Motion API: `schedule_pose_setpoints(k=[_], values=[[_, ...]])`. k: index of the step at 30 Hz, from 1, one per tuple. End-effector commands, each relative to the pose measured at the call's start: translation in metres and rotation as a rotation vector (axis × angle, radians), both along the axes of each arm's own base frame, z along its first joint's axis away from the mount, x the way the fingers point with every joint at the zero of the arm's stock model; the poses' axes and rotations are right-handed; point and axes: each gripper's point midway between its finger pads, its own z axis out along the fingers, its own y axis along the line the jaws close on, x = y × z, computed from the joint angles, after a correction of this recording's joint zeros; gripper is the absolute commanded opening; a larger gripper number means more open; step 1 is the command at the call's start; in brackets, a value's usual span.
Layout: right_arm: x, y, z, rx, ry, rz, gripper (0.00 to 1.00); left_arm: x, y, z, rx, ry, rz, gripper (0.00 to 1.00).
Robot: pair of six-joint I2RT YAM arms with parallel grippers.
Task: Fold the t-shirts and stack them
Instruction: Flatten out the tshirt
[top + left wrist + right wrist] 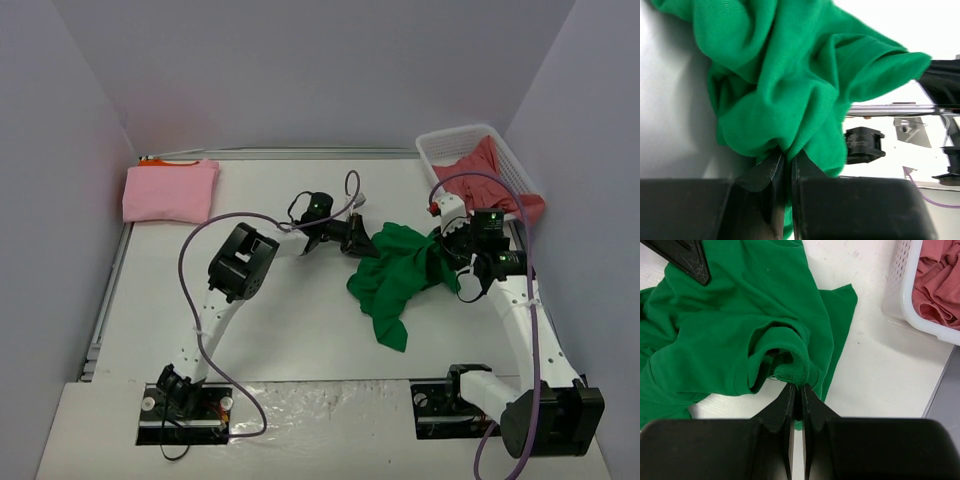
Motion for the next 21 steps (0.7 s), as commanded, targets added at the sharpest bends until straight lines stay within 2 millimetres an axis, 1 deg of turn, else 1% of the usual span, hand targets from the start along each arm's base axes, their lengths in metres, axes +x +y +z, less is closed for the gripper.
schedule_pose_setpoints(k=[1, 2, 3, 4, 5, 6, 7, 8, 9, 10, 11, 12, 13, 14, 15, 16, 17, 18, 20, 21], values=[[0.008, 0.007, 0.011, 0.029, -0.022, 0.026, 0.00, 0.004, 0.000, 0.061, -0.136, -0.118, -0.029, 0.02], [0.010, 0.008, 0.011, 0.025, -0.016, 0.034, 0.00, 0.007, 0.006, 0.066, -0.131, -0.124, -0.019, 0.02], [0.011, 0.009, 0.011, 0.018, -0.010, 0.045, 0.00, 0.007, 0.011, 0.087, -0.145, -0.165, -0.013, 0.02], [0.016, 0.012, 0.016, 0.013, -0.013, 0.058, 0.00, 0.010, 0.016, 0.093, -0.148, -0.236, -0.009, 0.02], [0.017, 0.014, 0.018, 0.014, -0.011, 0.070, 0.00, 0.017, 0.028, 0.092, -0.095, -0.207, 0.022, 0.02], [0.020, 0.015, 0.020, 0.009, -0.014, 0.085, 0.00, 0.019, 0.038, 0.118, -0.089, -0.272, 0.040, 0.02], [0.023, 0.017, 0.019, 0.008, -0.006, 0.101, 0.00, 0.024, 0.046, 0.118, -0.061, -0.405, 0.043, 0.02], [0.028, 0.020, 0.029, 0.009, -0.022, 0.114, 0.00, 0.030, 0.065, 0.116, 0.072, -0.353, 0.093, 0.02], [0.031, 0.022, 0.033, 0.006, -0.029, 0.133, 0.00, 0.029, 0.079, 0.139, 0.118, -0.445, 0.114, 0.02], [0.039, 0.025, 0.040, 0.003, -0.041, 0.146, 0.00, 0.020, 0.098, 0.131, 0.226, -0.513, 0.083, 0.02], [0.042, 0.026, 0.043, 0.000, -0.041, 0.153, 0.00, 0.034, 0.112, 0.143, 0.334, -0.628, 0.147, 0.02], [0.045, 0.028, 0.047, -0.004, -0.045, 0.159, 0.00, 0.031, 0.127, 0.169, 0.381, -0.770, 0.160, 0.02], [0.050, 0.030, 0.048, -0.002, -0.041, 0.165, 0.00, 0.026, 0.140, 0.174, 0.450, -0.784, 0.173, 0.02], [0.055, 0.034, 0.062, 0.002, -0.067, 0.177, 0.00, 0.032, 0.154, 0.184, 0.526, -0.840, 0.226, 0.02], [0.057, 0.036, 0.066, 0.008, -0.075, 0.185, 0.00, 0.027, 0.166, 0.207, 0.550, -0.903, 0.257, 0.02], [0.058, 0.041, 0.071, 0.020, -0.082, 0.202, 0.00, 0.022, 0.177, 0.211, 0.603, -0.956, 0.247, 0.02], [0.061, 0.043, 0.084, 0.025, -0.111, 0.211, 0.00, 0.020, 0.183, 0.222, 0.632, -1.002, 0.266, 0.02], [0.061, 0.045, 0.090, 0.030, -0.122, 0.218, 0.00, 0.013, 0.193, 0.240, 0.667, -1.075, 0.294, 0.02], [0.057, 0.047, 0.102, 0.040, -0.153, 0.230, 0.00, 0.000, 0.197, 0.253, 0.669, -1.110, 0.286, 0.02], [0.055, 0.049, 0.106, 0.041, -0.163, 0.237, 0.00, -0.015, 0.195, 0.262, 0.639, -1.148, 0.257, 0.02]])
